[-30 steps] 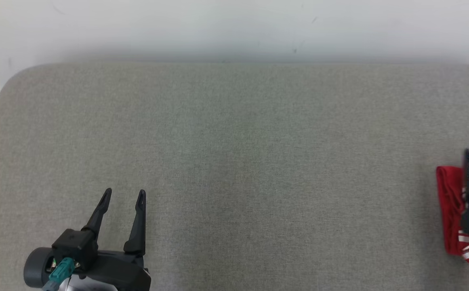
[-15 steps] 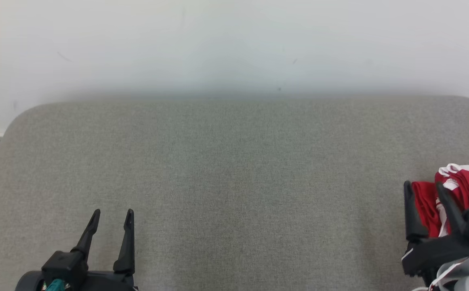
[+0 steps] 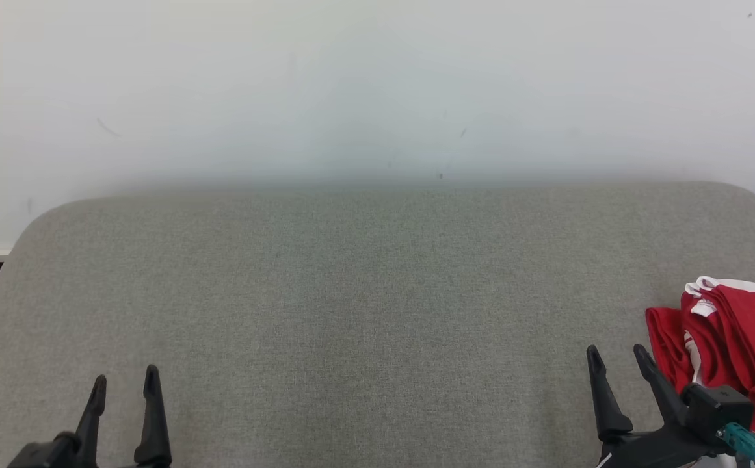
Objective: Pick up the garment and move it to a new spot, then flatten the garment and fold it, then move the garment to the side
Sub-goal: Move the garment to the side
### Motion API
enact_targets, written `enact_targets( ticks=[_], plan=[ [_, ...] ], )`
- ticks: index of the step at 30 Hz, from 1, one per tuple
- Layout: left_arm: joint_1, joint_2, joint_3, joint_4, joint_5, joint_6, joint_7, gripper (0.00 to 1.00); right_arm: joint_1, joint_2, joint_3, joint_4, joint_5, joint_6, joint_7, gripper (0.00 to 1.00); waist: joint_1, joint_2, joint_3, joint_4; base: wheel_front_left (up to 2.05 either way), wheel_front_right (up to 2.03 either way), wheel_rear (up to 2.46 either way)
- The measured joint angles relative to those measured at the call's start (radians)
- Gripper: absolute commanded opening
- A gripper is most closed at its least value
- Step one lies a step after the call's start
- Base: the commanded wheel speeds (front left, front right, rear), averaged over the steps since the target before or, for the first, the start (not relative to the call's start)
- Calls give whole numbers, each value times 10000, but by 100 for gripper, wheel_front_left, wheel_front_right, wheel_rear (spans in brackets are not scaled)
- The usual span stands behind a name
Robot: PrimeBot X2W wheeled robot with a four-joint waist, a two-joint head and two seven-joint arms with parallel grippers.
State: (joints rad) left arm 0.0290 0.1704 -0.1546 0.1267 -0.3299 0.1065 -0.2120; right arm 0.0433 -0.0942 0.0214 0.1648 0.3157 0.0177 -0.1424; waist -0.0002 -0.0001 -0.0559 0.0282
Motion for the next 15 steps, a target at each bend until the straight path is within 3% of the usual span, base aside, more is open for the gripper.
enact_targets(
  ticks=[15],
  plan=[
    [518,52,130,-111,-142,0,-10,100,71,-4,42,13,2,0,-90,100,1,1,-60,-39,0,0,0]
  ],
)
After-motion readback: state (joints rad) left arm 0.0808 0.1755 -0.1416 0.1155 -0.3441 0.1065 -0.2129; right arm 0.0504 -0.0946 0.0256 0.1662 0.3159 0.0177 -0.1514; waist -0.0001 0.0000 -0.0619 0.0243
